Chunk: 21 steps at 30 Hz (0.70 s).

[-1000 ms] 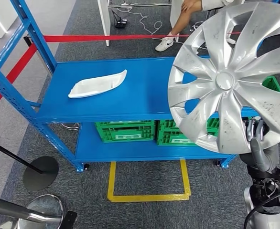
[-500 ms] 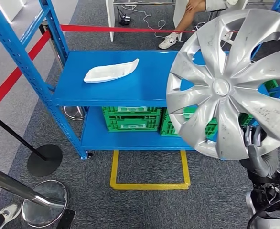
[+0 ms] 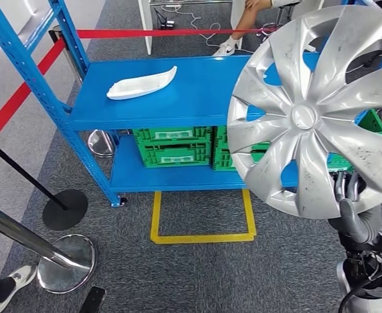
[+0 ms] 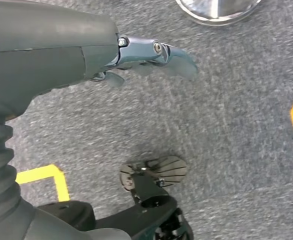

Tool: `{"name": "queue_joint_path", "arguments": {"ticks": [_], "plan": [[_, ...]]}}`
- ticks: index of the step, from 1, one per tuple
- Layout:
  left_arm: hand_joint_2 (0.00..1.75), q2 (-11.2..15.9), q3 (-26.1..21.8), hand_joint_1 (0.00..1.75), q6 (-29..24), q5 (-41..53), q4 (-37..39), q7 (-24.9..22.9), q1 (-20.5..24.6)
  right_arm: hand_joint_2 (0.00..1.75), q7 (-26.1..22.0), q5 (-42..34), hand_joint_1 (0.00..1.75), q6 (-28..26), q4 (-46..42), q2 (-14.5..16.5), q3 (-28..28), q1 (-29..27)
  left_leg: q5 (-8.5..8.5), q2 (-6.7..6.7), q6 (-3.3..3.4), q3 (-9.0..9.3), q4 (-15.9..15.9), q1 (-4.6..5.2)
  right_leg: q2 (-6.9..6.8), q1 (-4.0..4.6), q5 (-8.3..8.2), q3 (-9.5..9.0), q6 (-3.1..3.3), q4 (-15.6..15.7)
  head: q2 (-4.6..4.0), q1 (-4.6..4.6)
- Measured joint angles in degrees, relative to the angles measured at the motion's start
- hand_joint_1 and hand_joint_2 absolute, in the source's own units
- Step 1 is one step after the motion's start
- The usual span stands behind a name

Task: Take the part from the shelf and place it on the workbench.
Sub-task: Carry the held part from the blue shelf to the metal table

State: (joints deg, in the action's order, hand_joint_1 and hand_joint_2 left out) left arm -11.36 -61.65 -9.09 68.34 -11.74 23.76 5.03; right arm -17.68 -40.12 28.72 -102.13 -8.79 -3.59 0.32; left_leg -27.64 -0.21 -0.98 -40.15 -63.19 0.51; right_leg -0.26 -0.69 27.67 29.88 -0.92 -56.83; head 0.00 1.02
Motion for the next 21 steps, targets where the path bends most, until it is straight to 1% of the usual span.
{"name": "queue_joint_path", "arguments": {"ticks": [1,2,3,4,5,6,7,8,9,10,11,12,13,14,15,16,17,18,19,20,21], "plan": [[1.75,0.0,0.0,0.0,0.0,0.0,0.0,0.0,0.1,1.75,0.0,0.0,1.75,0.0,0.0,0.0,0.0,0.0,-2.81,0.01,-0.22,-0.84,-4.0,-0.12,-0.02,0.01,-0.73,0.9,0.12,-0.1,0.01,0.08],[1.75,0.0,0.0,0.0,0.0,0.0,0.0,0.0,0.2,1.75,-0.1,0.1,1.75,0.0,0.0,0.0,0.0,0.0,-4.27,0.02,-0.36,-1.35,-7.5,-0.2,-0.04,0.03,-1.42,1.8,0.15,-0.1,0.0,0.12],[1.75,0.0,0.0,0.0,0.0,0.0,0.0,0.0,0.2,1.75,-0.1,0.2,1.75,0.0,0.0,0.0,0.0,0.0,-4.24,0.02,-0.39,-1.21,-9.8,-0.25,-0.06,0.04,-2.05,2.7,0.13,-0.2,0.0,0.1],[1.75,0.0,0.0,0.0,0.0,0.0,0.0,0.1,0.3,1.75,-0.2,0.3,1.75,0.0,0.0,0.0,0.0,0.0,-3.04,0.02,-0.34,-0.22,-10.1,-0.26,-0.07,0.05,-2.63,3.58,0.05,-0.4,0.0,0.12],[1.75,0.1,0.0,0.0,0.0,0.0,0.0,0.1,0.3,1.75,-0.3,0.3,1.75,0.0,0.0,0.0,0.1,0.0,-1.38,0.01,-0.2,1.69,-8.4,-0.26,-0.06,0.05,-3.17,4.38,-0.09,-0.5,0.0,0.12],[1.75,0.2,0.0,0.0,0.0,0.0,0.0,0.1,0.4,1.75,-0.4,0.4,1.75,0.0,0.0,0.0,0.1,0.0,-0.19,0.01,0.03,4.47,-5.1,-0.26,-0.04,0.05,-3.69,5.06,-0.3,-0.6,0.0,0.12],[1.75,0.3,0.0,0.0,0.0,0.0,0.0,0.1,0.4,1.75,-0.4,0.5,1.75,0.0,0.0,0.0,0.1,0.0,0.19,-0.01,0.29,7.77,-0.7,-0.21,-0.02,0.13,-4.14,5.63,-0.56,-0.8,0.0,0.12],[1.75,0.4,0.0,0.0,0.0,0.1,0.0,0.1,0.6,1.75,-0.5,0.6,1.75,0.0,0.0,0.0,0.1,0.1,-0.2,-0.03,0.55,10.56,3.4,-0.15,-0.03,0.2,-4.68,6.11,-0.86,-0.9,0.0,0.09],[1.75,0.4,0.0,0.0,0.0,0.1,0.0,0.1,0.7,1.75,-0.6,0.7,1.75,0.0,0.0,0.0,0.0,0.1,-0.73,-0.08,0.77,12.38,6.4,-0.07,-0.05,0.23,-5.29,6.51,-1.14,-0.9,0.0,0.08],[1.75,0.5,0.0,0.0,0.0,0.1,0.0,0.1,0.8,1.75,-0.6,0.7,1.75,0.0,0.0,0.0,0.0,0.2,-1.0,-0.13,0.99,13.12,8.0,0.06,-0.09,0.24,-5.94,6.84,-1.43,-0.8,0.0,0.07],[1.75,0.5,0.0,0.0,0.0,0.1,0.0,0.1,0.8,1.75,-0.7,0.8,1.75,0.0,0.0,0.0,0.0,0.2,-0.78,-0.12,1.27,12.82,8.4,0.04,-0.09,0.18,-6.47,7.15,-1.76,-0.7,0.0,0.06],[1.75,0.5,0.0,0.0,0.0,0.1,0.0,0.1,0.8,1.75,-0.7,0.9,1.75,0.0,0.0,0.0,0.1,0.1,-0.2,-0.07,1.59,12.29,8.4,0.02,-0.07,0.11,-6.33,7.48,-2.06,-0.8,0.0,0.06],[1.75,0.6,0.0,0.0,0.0,0.1,0.0,0.1,0.7,1.75,-0.8,0.9,1.75,0.0,0.0,0.0,0.1,0.1,0.36,0.02,1.99,11.79,8.5,-0.04,-0.03,0.07,-5.27,7.96,-2.34,-1.5,0.01,-0.03],[1.75,0.7,0.0,0.0,0.0,0.1,0.0,0.1,0.7,1.75,-0.8,1.0,1.75,0.1,0.0,0.0,0.0,0.0,0.99,0.1,2.36,11.22,8.5,-0.12,0.01,0.05,-3.09,8.62,-2.58,-3.4,0.0,-0.14],[1.75,0.8,0.0,0.0,0.1,0.1,0.0,0.1,0.7,1.75,-0.8,1.0,1.75,0.1,0.0,0.0,0.0,0.0,1.59,0.14,2.63,10.56,8.5,-0.08,0.03,0.03,-0.18,9.47,-2.72,-6.6,0.01,-0.28],[1.75,0.9,0.0,0.0,0.1,0.1,0.0,0.1,0.8,1.75,-0.9,1.1,1.75,0.1,0.0,0.0,0.0,0.0,2.23,0.14,2.82,9.8,8.5,0.0,0.05,0.02,2.56,10.33,-2.79,-10.4,0.01,-0.41],[1.75,1.0,0.0,0.0,0.1,0.1,0.0,0.1,0.9,1.75,-0.9,1.1,1.75,0.1,0.0,0.0,0.0,0.0,2.85,0.13,2.89,8.94,8.4,0.08,0.05,0.03,4.42,10.94,-2.85,-14.3,0.0,-0.45],[1.75,1.0,0.0,0.0,0.1,0.2,0.0,0.1,0.9,1.75,-0.9,1.2,1.75,0.1,0.0,0.0,0.0,0.0,3.44,0.13,2.88,8.03,8.3,0.15,0.05,0.03,4.62,11.05,-2.85,-17.0,0.0,-0.49],[1.75,1.0,0.0,0.0,0.1,0.2,0.0,0.1,0.9,1.75,-0.9,1.3,1.75,0.1,0.0,0.0,0.0,0.0,3.96,0.13,2.8,7.13,8.1,0.19,0.05,0.03,3.28,10.45,-2.83,-17.9,0.01,-0.49],[1.75,1.0,0.0,0.0,0.0,0.2,0.0,0.2,0.9,1.75,-0.9,1.4,1.75,0.0,0.0,0.0,0.0,0.0,4.45,0.13,2.67,6.24,8.0,0.19,0.05,0.02,1.17,8.98,-2.8,-17.0,0.01,-0.49],[1.75,1.1,0.0,0.0,-0.1,0.2,0.0,0.3,0.9,1.75,-0.9,1.5,1.75,-0.1,0.0,0.0,0.0,0.0,4.95,0.13,2.49,5.44,7.8,0.19,0.04,0.01,-0.59,6.63,-2.75,-14.3,0.01,-0.5]]}}
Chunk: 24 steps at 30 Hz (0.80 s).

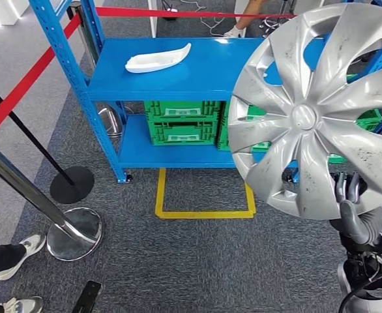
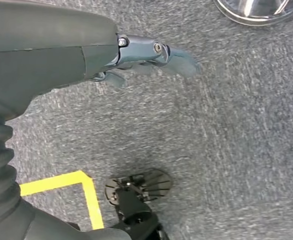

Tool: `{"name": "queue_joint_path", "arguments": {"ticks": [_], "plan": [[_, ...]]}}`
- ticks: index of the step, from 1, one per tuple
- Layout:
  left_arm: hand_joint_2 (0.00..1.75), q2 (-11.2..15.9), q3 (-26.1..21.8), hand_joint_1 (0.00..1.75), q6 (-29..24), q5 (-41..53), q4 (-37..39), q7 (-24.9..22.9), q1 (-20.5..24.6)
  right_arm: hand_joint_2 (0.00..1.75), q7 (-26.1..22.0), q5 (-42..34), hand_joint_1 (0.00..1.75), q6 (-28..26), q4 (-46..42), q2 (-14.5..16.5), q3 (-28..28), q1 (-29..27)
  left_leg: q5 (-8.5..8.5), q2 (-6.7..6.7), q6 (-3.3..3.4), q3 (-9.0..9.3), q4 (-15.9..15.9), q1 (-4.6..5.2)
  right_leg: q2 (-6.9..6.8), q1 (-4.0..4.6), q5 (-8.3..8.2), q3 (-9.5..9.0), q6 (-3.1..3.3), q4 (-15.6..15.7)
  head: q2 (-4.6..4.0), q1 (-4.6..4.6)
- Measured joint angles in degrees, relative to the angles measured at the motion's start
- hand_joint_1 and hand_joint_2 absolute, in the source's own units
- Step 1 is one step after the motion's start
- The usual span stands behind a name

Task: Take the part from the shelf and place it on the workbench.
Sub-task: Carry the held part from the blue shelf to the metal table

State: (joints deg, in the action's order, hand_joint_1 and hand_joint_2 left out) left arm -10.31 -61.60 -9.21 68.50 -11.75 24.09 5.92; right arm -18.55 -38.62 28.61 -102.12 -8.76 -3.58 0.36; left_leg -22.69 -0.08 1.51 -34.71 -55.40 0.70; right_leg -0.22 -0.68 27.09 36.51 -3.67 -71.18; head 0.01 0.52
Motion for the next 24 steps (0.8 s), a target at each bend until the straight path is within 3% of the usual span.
{"name": "queue_joint_path", "arguments": {"ticks": [1,2,4,6,7,9,11,12,13,14,16,18,19,21,23,24], "plan": [[1.75,0.0,0.0,0.0,-0.1,0.0,0.0,0.1,0.0,1.75,0.0,0.1,1.75,-0.1,0.0,0.0,0.0,0.0,0.48,-0.17,-0.28,-0.69,-0.2,0.04,0.35,0.01,-0.21,-3.23,0.05,4.1,0.01,0.0],[1.75,0.1,0.0,0.0,-0.3,0.0,0.0,0.1,0.0,1.75,0.1,0.2,1.75,-0.3,-0.1,0.0,0.0,0.0,0.94,-0.33,-0.57,-1.19,-0.4,0.11,0.75,0.0,0.66,-6.31,0.16,8.5,0.01,0.01],[1.75,0.1,0.1,0.0,-0.5,0.1,0.0,0.2,0.1,1.75,0.1,0.4,1.75,-0.5,-0.3,0.1,0.0,-0.2,1.94,-0.74,-1.11,-1.77,-0.6,0.24,1.32,0.12,3.05,-9.67,0.56,14.1,0.01,0.08],[1.75,0.2,0.1,0.0,-0.6,0.1,0.0,0.2,0.0,1.75,0.0,0.7,1.75,-0.6,-0.4,0.1,0.0,-0.5,2.56,-0.93,-1.55,-2.2,-0.7,0.19,0.8,0.14,2.92,-9.32,1.32,14.6,-0.01,0.12],[1.75,0.2,0.1,0.0,-0.7,0.2,0.0,0.3,-0.2,1.75,0.0,0.8,1.75,-0.6,-0.4,0.1,0.0,-0.6,1.86,-0.91,-1.89,-2.64,-1.3,0.12,0.48,0.08,2.58,-9.03,1.82,14.5,-0.01,0.21],[1.75,0.3,0.1,0.0,-0.7,0.3,0.0,0.3,-0.3,1.75,-0.1,0.9,1.75,-0.7,-0.6,0.1,-0.1,-0.7,-2.16,-0.7,-2.66,-4.59,-5.9,-0.06,-0.24,-0.1,1.78,-8.32,2.63,14.5,-0.01,0.38],[1.75,0.2,0.1,0.0,-0.7,0.4,0.0,0.3,-0.3,1.75,-0.2,0.9,1.75,-0.7,-0.8,0.1,-0.1,-0.7,-6.6,-0.52,-3.15,-7.38,-13.7,-0.25,-0.93,-0.05,1.19,-7.47,2.88,14.4,-0.01,0.48],[1.75,0.2,0.1,0.0,-0.7,0.4,0.0,0.3,-0.3,1.75,-0.2,0.9,1.75,-0.7,-0.8,0.1,-0.1,-0.8,-7.44,-0.48,-3.2,-8.11,-16.5,-0.3,-1.3,0.0,1.01,-7.19,2.89,14.4,-0.01,0.48],[1.75,0.2,0.1,0.0,-0.7,0.4,0.0,0.4,-0.3,1.75,-0.2,0.9,1.75,-0.7,-0.8,0.1,-0.2,-0.9,-7.2,-0.44,-3.12,-7.96,-17.4,-0.32,-1.69,0.07,0.9,-7.02,2.89,14.4,-0.01,0.49],[1.75,0.2,0.1,0.0,-0.7,0.4,0.0,0.4,-0.3,1.75,-0.2,0.9,1.75,-0.7,-0.8,0.1,-0.2,-0.9,-5.96,-0.32,-2.91,-6.66,-15.9,-0.28,-2.11,0.15,0.85,-6.98,2.88,14.4,-0.01,0.49],[1.75,0.2,0.1,0.0,-0.7,0.4,0.0,0.4,-0.3,1.75,-0.2,0.9,1.75,-0.6,-0.8,0.1,-0.2,-1.0,-2.66,0.94,-2.14,-2.06,-8.6,0.08,-2.98,0.36,0.89,-7.05,2.79,14.4,-0.01,0.47],[1.75,0.3,0.2,0.0,-0.8,0.4,0.0,0.5,-0.2,1.75,-0.3,0.9,1.75,-0.6,-0.9,0.1,-0.2,-1.0,-1.19,2.61,-1.37,1.27,-2.5,0.69,-3.82,0.65,0.91,-6.98,2.47,14.3,-0.01,0.41],[1.75,0.3,0.2,0.0,-0.8,0.4,0.0,0.5,-0.2,1.75,-0.4,1.0,1.75,-0.6,-0.9,0.1,-0.3,-1.0,-1.27,2.91,-1.12,1.77,-1.2,0.91,-4.23,0.77,0.89,-6.87,2.27,14.3,-0.01,0.42],[1.75,0.2,0.2,0.0,-0.8,0.4,0.0,0.5,-0.3,1.75,-0.4,1.0,1.75,-0.6,-1.0,0.1,-0.3,-1.0,-1.34,1.98,-0.69,1.63,-0.5,0.75,-4.78,0.79,1.07,-6.61,1.77,14.1,-0.01,0.42],[1.75,0.2,0.2,0.0,-0.9,0.4,0.0,0.6,-0.3,1.75,-0.4,1.1,1.75,-0.6,-1.0,0.1,-0.3,-1.0,-1.22,0.88,-0.12,1.51,0.0,0.35,-3.07,0.63,2.8,-5.43,1.32,12.0,-0.01,0.34],[1.75,0.2,0.2,0.0,-0.9,0.4,0.0,0.6,-0.3,1.75,-0.5,1.1,1.75,-0.6,-1.1,0.1,-0.3,-1.0,-1.1,0.39,0.12,1.48,0.1,0.17,-1.7,0.52,4.47,-4.04,1.15,9.1,-0.01,0.31]]}}
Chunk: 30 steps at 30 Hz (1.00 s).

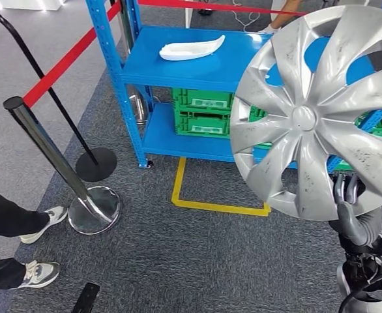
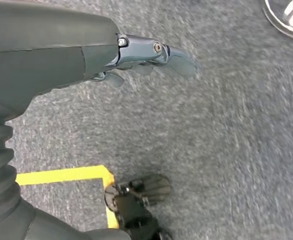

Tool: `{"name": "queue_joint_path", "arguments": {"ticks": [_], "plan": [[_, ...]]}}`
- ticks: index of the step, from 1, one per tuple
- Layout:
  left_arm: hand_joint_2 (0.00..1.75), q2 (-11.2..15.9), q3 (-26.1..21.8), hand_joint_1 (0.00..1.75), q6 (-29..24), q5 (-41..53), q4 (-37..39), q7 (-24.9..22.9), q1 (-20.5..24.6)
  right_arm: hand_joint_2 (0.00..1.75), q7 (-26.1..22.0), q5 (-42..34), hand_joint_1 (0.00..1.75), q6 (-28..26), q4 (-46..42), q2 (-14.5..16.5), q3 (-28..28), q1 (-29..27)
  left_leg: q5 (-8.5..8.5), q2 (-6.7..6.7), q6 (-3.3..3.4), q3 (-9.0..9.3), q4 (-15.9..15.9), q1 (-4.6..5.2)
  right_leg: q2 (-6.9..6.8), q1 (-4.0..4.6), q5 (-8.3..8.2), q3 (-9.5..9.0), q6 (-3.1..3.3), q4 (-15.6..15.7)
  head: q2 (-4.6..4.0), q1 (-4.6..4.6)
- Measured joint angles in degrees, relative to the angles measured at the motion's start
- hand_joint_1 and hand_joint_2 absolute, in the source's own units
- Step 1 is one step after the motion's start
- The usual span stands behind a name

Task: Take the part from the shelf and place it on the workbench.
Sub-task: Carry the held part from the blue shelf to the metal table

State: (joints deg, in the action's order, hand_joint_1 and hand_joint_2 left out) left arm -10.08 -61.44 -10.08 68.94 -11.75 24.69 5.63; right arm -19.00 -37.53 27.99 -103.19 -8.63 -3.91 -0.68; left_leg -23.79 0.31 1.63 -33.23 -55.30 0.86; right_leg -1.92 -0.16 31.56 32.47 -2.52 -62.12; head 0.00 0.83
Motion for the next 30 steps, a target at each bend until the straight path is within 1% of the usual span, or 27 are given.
{"name": "queue_joint_path", "arguments": {"ticks": [1,2,3,4,5,6,7,8,9,10,11,12,13,14,15,16,17,18,19,20,21,22,24,25,27,28,30], "plan": [[1.75,0.0,0.0,0.0,0.0,0.0,0.0,0.0,0.0,1.75,0.0,0.0,1.75,0.0,0.0,0.0,0.0,-0.1,0.06,-0.52,0.16,-0.08,0.0,-0.04,1.11,-0.06,1.84,1.75,-0.09,-3.9,0.0,-0.04],[1.75,0.0,0.0,0.0,0.0,0.0,0.0,0.0,0.0,1.75,0.0,0.0,1.75,0.0,0.0,0.0,-0.1,-0.2,0.11,-1.06,0.25,-0.12,0.0,-0.05,1.61,-0.08,3.4,3.68,-0.18,-8.1,0.0,-0.06],[1.75,0.0,0.0,0.0,0.0,0.0,0.0,0.0,0.0,1.75,0.0,0.0,1.75,0.0,0.0,0.0,-0.1,-0.3,0.15,-1.66,0.27,-0.12,-0.1,-0.05,1.82,-0.1,4.15,5.24,-0.3,-11.2,0.0,-0.05],[1.75,0.0,0.0,0.0,0.0,0.1,0.0,0.0,-0.1,1.75,0.0,0.0,1.75,0.0,0.0,0.0,-0.1,-0.4,0.17,-2.27,0.27,-0.11,-0.1,-0.07,1.87,-0.13,3.78,5.93,-0.4,-12.3,0.0,-0.05],[1.75,0.0,0.0,0.0,0.0,0.1,0.0,0.0,-0.1,1.75,0.0,0.0,1.75,0.0,0.0,0.0,-0.1,-0.5,0.19,-2.94,0.23,-0.08,-0.2,-0.14,1.96,-0.23,2.24,5.53,-0.52,-11.0,0.0,-0.05],[1.75,-0.1,0.0,0.0,0.0,0.1,0.0,0.0,-0.1,1.75,0.0,0.0,1.75,0.0,0.0,0.0,-0.1,-0.5,0.18,-3.61,0.13,-0.06,-0.4,-0.24,2.35,-0.42,-0.12,4.14,-0.69,-7.6,0.0,-0.04],[1.75,-0.1,0.0,0.0,0.0,0.1,0.0,0.0,0.0,1.75,0.0,0.0,1.75,0.0,0.0,0.0,-0.1,-0.5,0.14,-4.26,-0.06,-0.14,-0.6,-0.35,3.49,-0.75,-2.05,2.4,-0.98,-3.7,0.0,-0.05],[1.75,0.0,0.0,0.0,0.0,0.1,0.0,0.0,0.1,1.75,0.0,0.0,1.75,0.0,0.0,0.0,-0.2,-0.5,0.11,-4.93,-0.32,-0.42,-1.1,-0.37,4.97,-1.12,-3.39,0.79,-1.23,-0.2,0.0,-0.09],[1.75,0.0,0.0,0.0,0.0,0.1,0.0,0.0,0.1,1.75,0.0,0.0,1.75,0.0,-0.1,0.0,-0.3,-0.6,0.19,-5.51,-0.63,-0.88,-1.5,-0.36,6.24,-1.38,-3.87,-0.23,-1.29,2.0,0.0,-0.12],[1.75,0.0,0.0,0.0,0.0,0.1,0.0,0.0,0.1,1.75,0.0,0.0,1.75,0.0,-0.1,0.0,-0.3,-0.6,0.38,-6.08,-1.0,-1.45,-1.8,-0.35,7.07,-1.5,-3.65,-0.54,-1.19,2.8,0.0,-0.11],[1.75,0.0,0.0,0.0,0.0,0.1,0.0,0.0,0.1,1.75,0.0,0.0,1.75,0.0,-0.1,0.0,-0.3,-0.6,0.65,-6.66,-1.34,-2.01,-2.0,-0.35,6.99,-1.47,-3.58,-0.5,-0.9,2.9,0.01,-0.09],[1.75,0.1,0.0,0.0,0.0,0.1,0.0,0.0,0.0,1.75,0.0,0.0,1.75,0.0,-0.2,0.0,-0.3,-0.7,0.84,-7.04,-1.66,-2.45,-2.0,-0.41,6.35,-1.5,-3.6,-0.32,-0.51,2.7,0.01,-0.03],[1.75,0.1,0.0,0.0,0.0,0.2,0.0,0.0,-0.1,1.75,0.0,0.0,1.75,0.0,-0.2,0.0,-0.3,-0.6,0.63,-6.54,-2.01,-2.82,-2.3,-0.34,5.71,-1.55,-3.74,-0.18,-0.2,2.7,0.01,0.05],[1.75,0.1,0.0,0.0,0.0,0.2,0.0,0.1,-0.2,1.75,0.0,0.0,1.75,0.0,-0.2,0.0,-0.4,-0.6,-0.19,-5.38,-2.38,-3.44,-3.4,-0.26,4.99,-1.6,-3.88,-0.12,0.11,2.8,0.01,0.25],[1.75,0.1,0.0,0.0,0.0,0.2,0.0,0.1,-0.2,1.75,-0.1,0.0,1.75,0.0,-0.2,0.0,-0.4,-0.6,-1.69,-3.83,-2.74,-4.52,-5.7,-0.21,4.22,-1.64,-4.0,-0.08,0.41,2.8,0.01,0.38],[1.75,0.0,0.1,0.0,0.0,0.2,0.0,0.1,-0.1,1.75,-0.1,0.0,1.75,0.0,-0.2,0.0,-0.5,-0.6,-3.61,-2.2,-3.07,-6.05,-9.1,-0.19,3.47,-1.54,-4.07,-0.01,0.59,2.8,0.01,0.56],[1.75,-0.1,0.1,0.0,0.0,0.2,0.0,0.1,0.0,1.75,-0.1,0.0,1.75,0.0,-0.3,0.0,-0.5,-0.6,-5.53,-1.32,-3.29,-7.89,-13.2,-0.32,2.65,-1.46,-4.11,0.06,0.72,2.8,0.0,0.68],[1.75,-0.1,0.2,0.0,0.0,0.2,0.0,0.1,0.1,1.75,-0.1,0.0,1.75,0.0,-0.3,0.0,-0.5,-0.7,-6.84,-0.96,-3.39,-9.41,-16.7,-0.44,1.84,-1.4,-4.13,0.12,0.77,2.8,0.0,0.68],[1.75,-0.2,0.2,0.0,0.0,0.2,0.0,0.1,0.0,1.75,-0.1,0.0,1.75,0.0,-0.3,0.0,-0.5,-0.7,-7.16,-0.83,-3.39,-10.13,-18.5,-0.51,1.08,-1.35,-4.14,0.15,0.79,2.8,0.0,0.7],[1.75,-0.2,0.3,0.0,0.0,0.2,0.0,0.1,0.0,1.75,-0.1,0.0,1.75,0.0,-0.3,0.0,-0.6,-0.7,-6.45,-0.77,-3.29,-9.76,-18.2,-0.54,0.38,-1.3,-4.15,0.15,0.8,2.8,0.0,0.7],[1.75,-0.2,0.3,0.0,0.0,0.2,0.0,0.1,0.0,1.75,-0.1,0.0,1.75,0.0,-0.3,0.0,-0.6,-0.7,-4.79,-0.51,-3.06,-8.11,-15.4,-0.49,-0.29,-1.23,-4.15,0.09,0.8,2.8,0.0,0.71],[1.75,-0.2,0.3,0.0,0.0,0.2,0.0,0.1,0.0,1.75,-0.1,0.0,1.75,0.0,-0.3,0.0,-0.6,-0.6,-2.87,0.27,-2.69,-5.75,-11.3,-0.32,-0.88,-1.16,-4.14,0.02,0.79,2.9,0.0,0.7],[1.75,-0.1,0.4,0.0,0.0,0.2,0.0,0.1,0.2,1.75,-0.1,0.0,1.75,0.0,-0.4,0.0,-0.7,-0.6,-0.65,2.13,-1.97,-1.8,-4.1,0.21,-1.98,-0.8,-4.07,0.03,0.58,2.8,0.0,0.69],[1.75,-0.1,0.4,0.0,0.0,0.2,0.0,0.1,0.2,1.75,-0.1,0.0,1.75,0.0,-0.4,0.1,-0.8,-0.6,-0.45,2.63,-1.73,-1.08,-2.4,0.43,-2.45,-0.65,-4.06,0.07,0.43,2.8,0.0,0.68],[1.75,-0.1,0.5,0.0,0.0,0.2,0.0,0.1,0.2,1.75,-0.1,0.0,1.75,0.0,-0.4,0.1,-0.8,-0.5,-0.41,1.92,-1.32,-1.22,-1.8,0.53,-3.41,-0.53,-4.15,-0.03,0.0,3.1,0.0,0.68],[1.75,-0.2,0.5,0.0,0.0,0.2,0.0,0.1,0.0,1.75,-0.1,0.0,1.75,0.0,-0.4,0.1,-0.8,-0.5,-0.21,1.41,-1.04,-1.22,-1.5,0.43,-3.26,-0.58,-3.95,-0.02,-0.25,3.1,0.0,0.66],[1.75,-0.2,0.5,0.0,0.0,0.1,0.0,0.1,0.0,1.75,-0.1,0.0,1.75,0.0,-0.4,0.1,-0.8,-0.5,0.22,0.41,-0.43,-1.14,-1.0,0.14,-1.21,-0.67,-2.02,1.07,-0.62,0.5,0.0,0.53]]}}
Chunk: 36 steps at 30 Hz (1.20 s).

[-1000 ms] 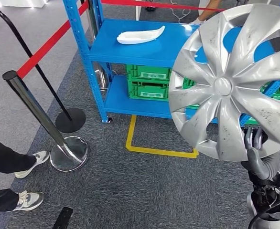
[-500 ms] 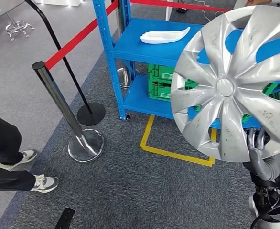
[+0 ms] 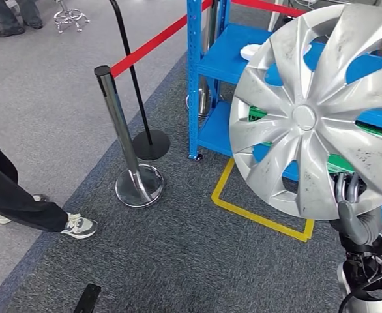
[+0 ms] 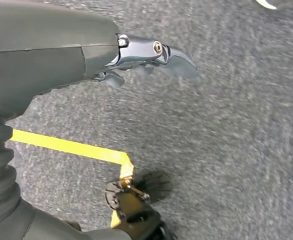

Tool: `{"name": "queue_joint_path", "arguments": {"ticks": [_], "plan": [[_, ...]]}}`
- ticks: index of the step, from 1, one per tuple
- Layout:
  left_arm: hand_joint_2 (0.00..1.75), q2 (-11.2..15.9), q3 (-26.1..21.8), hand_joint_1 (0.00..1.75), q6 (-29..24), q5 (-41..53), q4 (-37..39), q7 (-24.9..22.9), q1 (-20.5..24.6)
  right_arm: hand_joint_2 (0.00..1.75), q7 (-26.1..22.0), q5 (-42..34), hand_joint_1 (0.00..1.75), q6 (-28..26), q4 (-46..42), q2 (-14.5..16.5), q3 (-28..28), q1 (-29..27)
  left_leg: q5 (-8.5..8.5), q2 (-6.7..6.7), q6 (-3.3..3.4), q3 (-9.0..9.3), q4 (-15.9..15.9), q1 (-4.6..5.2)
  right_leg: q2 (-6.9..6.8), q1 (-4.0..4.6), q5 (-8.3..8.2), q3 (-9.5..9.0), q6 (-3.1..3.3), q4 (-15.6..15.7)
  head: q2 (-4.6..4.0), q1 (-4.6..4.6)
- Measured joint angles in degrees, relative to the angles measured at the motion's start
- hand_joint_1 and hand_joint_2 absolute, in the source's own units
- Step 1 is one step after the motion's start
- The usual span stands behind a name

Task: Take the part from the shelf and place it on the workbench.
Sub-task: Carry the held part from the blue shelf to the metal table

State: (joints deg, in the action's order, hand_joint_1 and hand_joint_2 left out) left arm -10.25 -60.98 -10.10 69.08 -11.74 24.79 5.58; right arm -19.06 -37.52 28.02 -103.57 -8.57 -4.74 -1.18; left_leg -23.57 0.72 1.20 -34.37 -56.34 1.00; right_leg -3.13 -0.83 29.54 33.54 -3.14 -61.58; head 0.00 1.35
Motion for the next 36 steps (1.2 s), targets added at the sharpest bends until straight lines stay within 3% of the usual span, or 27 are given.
{"name": "queue_joint_path", "arguments": {"ticks": [2,3,4,5,7,8,9,11,13,15,17,18,19,20,21,23,24,26,28,30,32,34,35,36], "plan": [[1.75,0.1,0.0,0.0,0.0,0.0,0.0,0.0,0.1,1.75,0.0,0.0,1.75,0.0,0.0,0.0,-0.1,0.0,0.19,-1.02,0.33,-0.05,0.1,-0.11,2.42,0.02,3.64,3.16,-0.09,-7.0,0.0,-0.21],[1.75,0.1,0.0,0.0,0.0,0.0,0.0,0.0,0.1,1.75,0.0,0.0,1.75,0.0,0.0,0.0,-0.1,-0.1,0.24,-1.6,0.42,-0.08,0.1,-0.08,2.85,0.06,5.04,4.89,-0.11,-10.8,0.0,-0.3],[1.75,0.1,0.0,0.0,0.0,0.0,0.0,0.0,0.1,1.75,0.0,0.0,1.75,0.0,0.0,0.0,-0.1,-0.2,0.28,-2.22,0.46,-0.1,0.0,-0.06,3.02,0.09,5.48,6.03,-0.13,-13.2,0.0,-0.32],[1.75,0.0,0.0,0.0,0.0,0.0,0.0,0.0,0.0,1.75,0.0,0.0,1.75,0.0,0.0,0.0,-0.1,-0.2,0.32,-2.87,0.46,-0.11,0.0,-0.06,3.07,0.11,4.85,6.24,-0.15,-13.5,0.0,-0.33],[1.75,0.0,0.0,0.0,0.0,0.0,0.0,0.0,0.0,1.75,0.0,0.0,1.75,0.1,0.0,0.0,-0.1,-0.2,0.37,-4.25,0.29,-0.11,-0.3,-0.23,3.71,-0.06,0.97,3.46,-0.23,-7.5,0.0,-0.34],[1.75,0.0,0.0,0.0,0.0,0.0,0.0,0.1,0.1,1.75,0.0,0.1,1.75,0.1,0.0,0.0,-0.1,-0.2,0.37,-4.9,0.07,-0.23,-0.5,-0.25,4.83,-0.24,-0.51,1.58,-0.34,-3.6,0.0,-0.35],[1.75,0.1,0.0,0.0,0.0,-0.1,0.0,0.2,0.1,1.75,0.0,0.1,1.75,0.2,0.0,0.0,-0.1,-0.2,0.43,-5.54,-0.18,-0.51,-0.9,-0.27,5.9,-0.42,-1.43,-0.03,-0.32,-0.4,0.01,-0.33],[1.75,0.2,0.0,0.0,-0.1,-0.4,0.0,0.4,0.1,1.75,0.1,0.3,1.75,0.3,0.0,0.0,0.0,-0.2,0.79,-6.63,-0.8,-1.3,-1.3,-0.28,7.05,-0.52,-1.47,-1.1,-0.01,1.7,0.01,-0.32],[1.75,0.3,0.0,0.0,-0.1,-0.9,0.0,0.5,-0.1,1.75,0.1,0.6,1.75,0.3,0.0,0.0,0.0,-0.2,1.13,-7.32,-1.32,-1.94,-1.3,-0.38,6.05,-0.56,-1.77,-0.93,0.62,1.7,0.01,-0.34],[1.75,0.3,0.0,0.0,-0.3,-1.0,0.0,0.4,-0.1,1.75,-0.7,0.8,1.75,0.1,-0.1,0.0,-0.2,-0.6,-0.35,-5.59,-2.0,-3.1,-3.4,-0.26,4.91,-0.75,-2.01,-0.86,1.23,1.8,0.0,0.18],[1.75,-0.4,0.4,0.0,-0.4,0.3,0.0,-0.1,0.8,1.75,-3.0,0.6,1.75,0.4,-1.6,0.0,-1.7,-3.2,-4.1,-2.66,-2.68,-6.25,-10.1,-0.28,3.22,-0.67,-2.01,-0.86,1.63,1.9,0.0,0.82],[1.75,-0.9,0.9,0.0,-0.3,1.1,0.0,-0.7,1.4,1.75,-4.2,0.1,1.75,1.1,-2.8,0.0,-3.2,-5.4,-5.83,-1.83,-2.89,-8.09,-14.1,-0.42,2.14,-0.6,-1.96,-0.84,1.7,1.9,0.0,0.9],[1.75,-1.4,1.4,0.0,-0.2,1.7,0.0,-1.4,2.0,1.75,-4.8,-0.7,1.75,2.1,-4.2,0.2,-5.3,-7.6,-6.78,-1.37,-2.99,-9.38,-17.0,-0.55,1.05,-0.53,-1.9,-0.83,1.76,1.9,0.0,0.9],[1.75,-1.8,1.8,0.0,0.0,2.0,0.0,-2.2,2.5,1.75,-4.5,-1.3,1.75,3.3,-5.5,0.5,-7.6,-9.4,-6.62,-1.11,-2.98,-9.6,-17.9,-0.66,0.14,-0.5,-1.86,-0.82,1.78,1.8,0.0,0.89],[1.75,-2.2,2.1,0.0,0.2,2.0,0.0,-2.9,2.8,1.75,-3.8,-1.8,1.75,4.4,-6.7,1.0,-9.7,-10.8,-5.48,-0.89,-2.86,-8.59,-16.5,-0.74,-0.53,-0.49,-1.83,-0.85,1.77,1.9,0.0,0.89],[1.75,-2.5,2.4,0.0,0.4,1.8,0.0,-3.7,3.2,1.75,-2.0,-2.1,1.75,5.9,-8.8,2.3,-13.1,-12.7,-2.19,0.46,-2.3,-4.09,-9.2,-0.59,-1.24,-0.45,-1.76,-0.98,1.67,1.9,0.0,0.9],[1.75,-2.6,2.6,0.0,0.4,1.7,0.0,-4.0,3.3,1.75,-1.2,-2.1,1.75,6.2,-9.7,3.1,-14.5,-13.5,-1.28,1.4,-1.93,-1.93,-5.4,-0.32,-1.41,-0.33,-1.7,-0.99,1.53,1.8,0.0,0.91],[1.75,-2.6,2.9,0.0,0.5,1.5,0.0,-4.7,3.5,1.75,-0.2,-1.8,1.75,6.6,-11.2,4.4,-16.7,-14.7,-1.05,2.59,-1.41,-0.05,-1.6,0.17,-1.87,-0.11,-1.7,-0.96,1.04,1.9,0.0,0.85],[1.75,-2.4,3.0,0.0,0.6,1.1,0.0,-5.5,3.4,1.75,0.6,-1.5,1.75,6.6,-12.2,5.3,-18.4,-15.4,-0.96,1.79,-0.96,-0.06,-0.9,0.21,-2.58,-0.09,-1.77,-1.07,0.38,2.3,0.01,0.8],[1.75,-2.1,3.0,0.0,0.5,0.4,0.0,-5.4,3.2,1.75,1.3,-1.5,1.75,6.3,-13.2,5.7,-19.7,-15.6,-0.5,0.72,-0.28,0.31,-0.2,-0.02,-1.17,-0.26,-0.57,-0.59,-0.03,0.9,0.01,0.72],[1.75,-2.0,3.0,0.0,-0.1,-0.2,0.0,-4.9,3.2,1.75,1.9,-1.4,1.75,5.6,-13.9,5.9,-20.5,-15.6,-0.21,-0.45,0.23,0.56,0.1,-0.16,1.69,-0.33,2.63,1.97,-0.12,-4.9,0.01,0.38],[1.75,-2.2,3.1,0.0,-0.5,-0.3,0.0,-4.7,3.3,1.75,2.3,-0.8,1.75,4.6,-14.5,5.9,-20.8,-15.4,-0.17,-1.78,0.44,0.54,0.1,-0.08,2.94,-0.25,5.26,5.37,-0.22,-12.0,0.0,0.14],[1.75,-2.3,3.1,0.0,-0.5,-0.4,0.0,-4.7,3.2,1.75,2.3,-0.5,1.75,4.0,-14.6,5.8,-20.7,-15.2,-0.16,-2.51,0.46,0.56,0.0,-0.07,3.08,-0.23,5.16,6.18,-0.32,-13.3,0.0,0.11],[1.75,-2.5,3.1,0.0,-0.3,-0.6,0.0,-4.7,3.1,1.75,2.3,-0.3,1.75,3.5,-14.7,5.7,-20.6,-15.0,-0.13,-3.28,0.43,0.58,0.0,-0.11,3.14,-0.26,3.94,5.89,-0.4,-12.4,0.0,0.12]]}}
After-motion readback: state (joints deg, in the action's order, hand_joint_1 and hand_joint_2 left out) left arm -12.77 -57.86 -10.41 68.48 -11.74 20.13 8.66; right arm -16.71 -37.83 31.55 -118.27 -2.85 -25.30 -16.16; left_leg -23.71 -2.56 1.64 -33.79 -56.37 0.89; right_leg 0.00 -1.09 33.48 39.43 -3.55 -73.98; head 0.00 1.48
